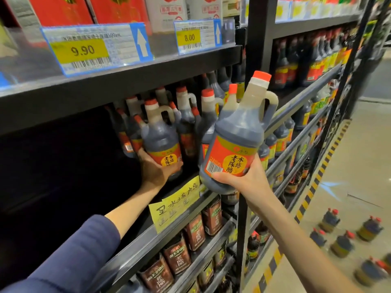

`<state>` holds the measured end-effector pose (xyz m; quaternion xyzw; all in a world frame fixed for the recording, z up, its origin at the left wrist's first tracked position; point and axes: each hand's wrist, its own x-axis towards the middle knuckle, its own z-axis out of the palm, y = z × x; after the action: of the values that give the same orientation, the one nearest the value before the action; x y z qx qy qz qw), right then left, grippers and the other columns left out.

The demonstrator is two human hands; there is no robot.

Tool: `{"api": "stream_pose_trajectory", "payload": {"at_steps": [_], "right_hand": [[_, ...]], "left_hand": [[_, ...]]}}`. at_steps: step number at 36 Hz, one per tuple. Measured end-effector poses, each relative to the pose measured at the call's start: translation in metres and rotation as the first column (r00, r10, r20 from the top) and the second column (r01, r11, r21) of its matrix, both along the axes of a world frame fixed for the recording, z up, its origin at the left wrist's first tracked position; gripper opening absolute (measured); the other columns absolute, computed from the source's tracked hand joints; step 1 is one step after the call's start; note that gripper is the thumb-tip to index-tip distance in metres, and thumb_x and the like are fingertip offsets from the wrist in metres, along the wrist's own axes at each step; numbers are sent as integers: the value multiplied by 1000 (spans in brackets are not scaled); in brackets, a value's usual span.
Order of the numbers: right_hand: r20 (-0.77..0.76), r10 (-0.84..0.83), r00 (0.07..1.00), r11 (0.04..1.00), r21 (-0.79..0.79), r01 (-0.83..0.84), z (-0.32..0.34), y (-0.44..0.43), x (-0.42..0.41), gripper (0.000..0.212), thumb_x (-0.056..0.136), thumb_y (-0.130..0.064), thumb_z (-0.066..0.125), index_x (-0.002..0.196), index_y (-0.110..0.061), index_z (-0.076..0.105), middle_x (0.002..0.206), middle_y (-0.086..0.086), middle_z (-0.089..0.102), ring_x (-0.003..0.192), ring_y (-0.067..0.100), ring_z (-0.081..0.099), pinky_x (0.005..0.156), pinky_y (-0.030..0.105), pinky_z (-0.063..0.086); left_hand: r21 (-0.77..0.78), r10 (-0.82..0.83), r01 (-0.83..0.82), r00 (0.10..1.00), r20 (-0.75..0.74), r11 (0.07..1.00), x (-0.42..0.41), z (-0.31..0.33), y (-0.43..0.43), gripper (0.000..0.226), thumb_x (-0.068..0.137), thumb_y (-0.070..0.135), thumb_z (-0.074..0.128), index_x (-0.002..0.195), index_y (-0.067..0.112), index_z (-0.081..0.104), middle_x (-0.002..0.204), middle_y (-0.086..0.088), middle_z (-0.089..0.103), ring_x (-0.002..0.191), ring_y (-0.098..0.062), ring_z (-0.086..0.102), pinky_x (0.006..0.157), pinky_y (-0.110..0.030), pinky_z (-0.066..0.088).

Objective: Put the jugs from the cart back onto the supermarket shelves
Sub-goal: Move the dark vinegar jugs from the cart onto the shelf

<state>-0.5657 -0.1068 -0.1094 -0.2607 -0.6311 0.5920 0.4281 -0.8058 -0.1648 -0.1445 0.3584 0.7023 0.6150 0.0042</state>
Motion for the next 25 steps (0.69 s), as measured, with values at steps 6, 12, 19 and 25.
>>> {"api": "stream_pose_trajectory", "payload": {"at_steps": [6, 12, 19, 25], "right_hand": [[39, 44, 998, 999, 17, -45, 4, 6, 2, 81, 59, -9, 88, 125, -12, 41, 110, 4, 63, 96, 9, 65, 69, 20, 55], [73, 89, 993, 994, 50, -93, 8, 11, 3, 81, 58, -11, 88, 124, -15, 41, 109, 0, 63, 95, 4, 63, 68, 17, 54], [95, 145, 985, 987, 56, -151, 10, 19, 1, 83, 58, -10, 88, 125, -16, 40, 109, -1, 62, 97, 6, 63, 72, 20, 54], [97, 178, 979, 981, 56, -184, 11, 25, 0, 81, 58, -9, 87, 124, -17, 40, 107, -1, 62, 93, 3, 63, 68, 15, 54]], "left_hand": [[-86, -37, 38, 999, 5, 996, -3, 2, -2, 114, 38, 43, 92, 130, 18, 31, 130, -5, 52, 117, -17, 56, 101, -45, 47], [-204, 3, -3, 1000, 0, 979, -8, -7, -15, 105, 39, 47, 94, 124, 52, 32, 129, -5, 58, 116, -18, 57, 101, -39, 45], [-305, 40, -35, 999, 8, 952, -12, -23, -18, 109, 43, 71, 81, 129, 29, 30, 134, -17, 51, 124, -34, 51, 101, -54, 43], [-281, 70, -71, 997, -14, 957, -4, -15, -11, 117, 42, 62, 78, 134, 3, 36, 132, -22, 52, 122, -37, 51, 100, -55, 44]]}}
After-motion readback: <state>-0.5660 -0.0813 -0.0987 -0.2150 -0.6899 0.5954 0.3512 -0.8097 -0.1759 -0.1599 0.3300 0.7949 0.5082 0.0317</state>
